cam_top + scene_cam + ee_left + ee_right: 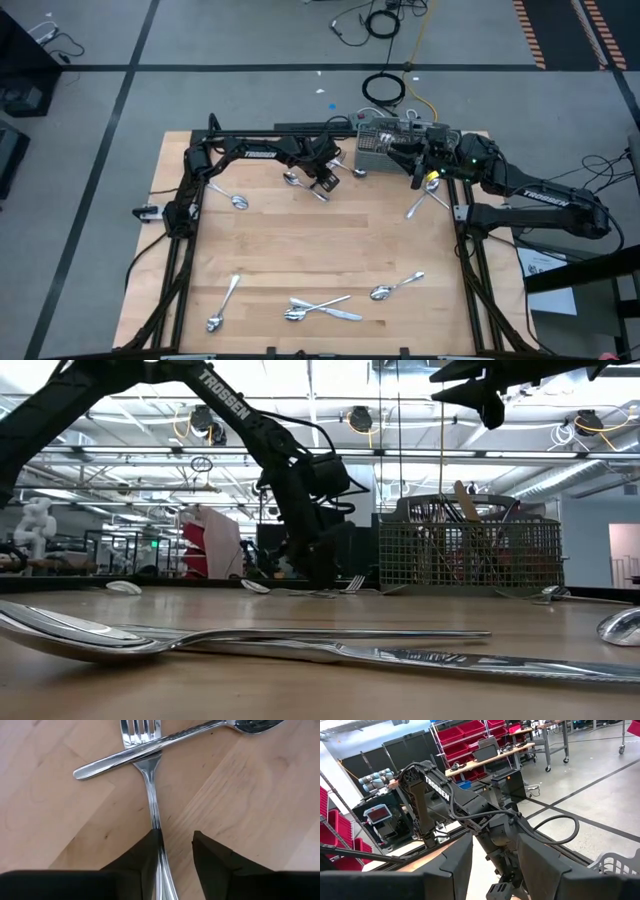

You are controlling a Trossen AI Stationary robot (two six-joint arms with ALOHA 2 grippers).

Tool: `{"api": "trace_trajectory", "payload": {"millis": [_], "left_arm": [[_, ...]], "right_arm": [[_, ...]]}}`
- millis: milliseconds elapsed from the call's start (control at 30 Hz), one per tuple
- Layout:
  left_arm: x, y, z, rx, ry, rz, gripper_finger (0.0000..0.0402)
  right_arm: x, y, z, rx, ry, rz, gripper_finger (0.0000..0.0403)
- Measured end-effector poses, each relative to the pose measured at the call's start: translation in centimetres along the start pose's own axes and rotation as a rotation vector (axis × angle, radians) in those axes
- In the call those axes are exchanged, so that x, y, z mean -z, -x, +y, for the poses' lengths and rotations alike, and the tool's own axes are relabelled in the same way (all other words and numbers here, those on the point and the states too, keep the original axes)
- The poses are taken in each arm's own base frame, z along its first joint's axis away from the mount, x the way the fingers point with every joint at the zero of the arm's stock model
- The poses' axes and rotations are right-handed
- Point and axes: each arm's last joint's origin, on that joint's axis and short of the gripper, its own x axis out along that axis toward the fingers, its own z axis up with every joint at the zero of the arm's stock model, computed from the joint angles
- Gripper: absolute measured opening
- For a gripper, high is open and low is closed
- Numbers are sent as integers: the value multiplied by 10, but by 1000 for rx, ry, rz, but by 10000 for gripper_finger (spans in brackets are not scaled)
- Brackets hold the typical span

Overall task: Sort silverware
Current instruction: Put the silver fork into the gray utensil holder

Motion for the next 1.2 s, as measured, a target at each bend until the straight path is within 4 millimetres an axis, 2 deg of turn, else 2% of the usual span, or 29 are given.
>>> {"api": "trace_trajectory", "payload": {"millis": [200, 667, 900, 1067, 1200], "left_arm": [[-5, 14, -5, -7, -33, -60, 137], [-5, 14, -6, -29, -13, -69, 137], [6, -5, 0, -59, 19, 51, 137], [9, -8, -6, -98, -5, 47, 133], [10, -8, -10, -125, -40, 43, 109]], "right_arm": [[0, 0, 0, 1, 0, 0, 146], [0, 0, 0, 0, -3, 0, 146], [1, 0, 2, -14, -12, 4, 146], [2, 0, 5, -34, -6, 11, 146], [2, 0, 6, -39, -3, 13, 146]]}}
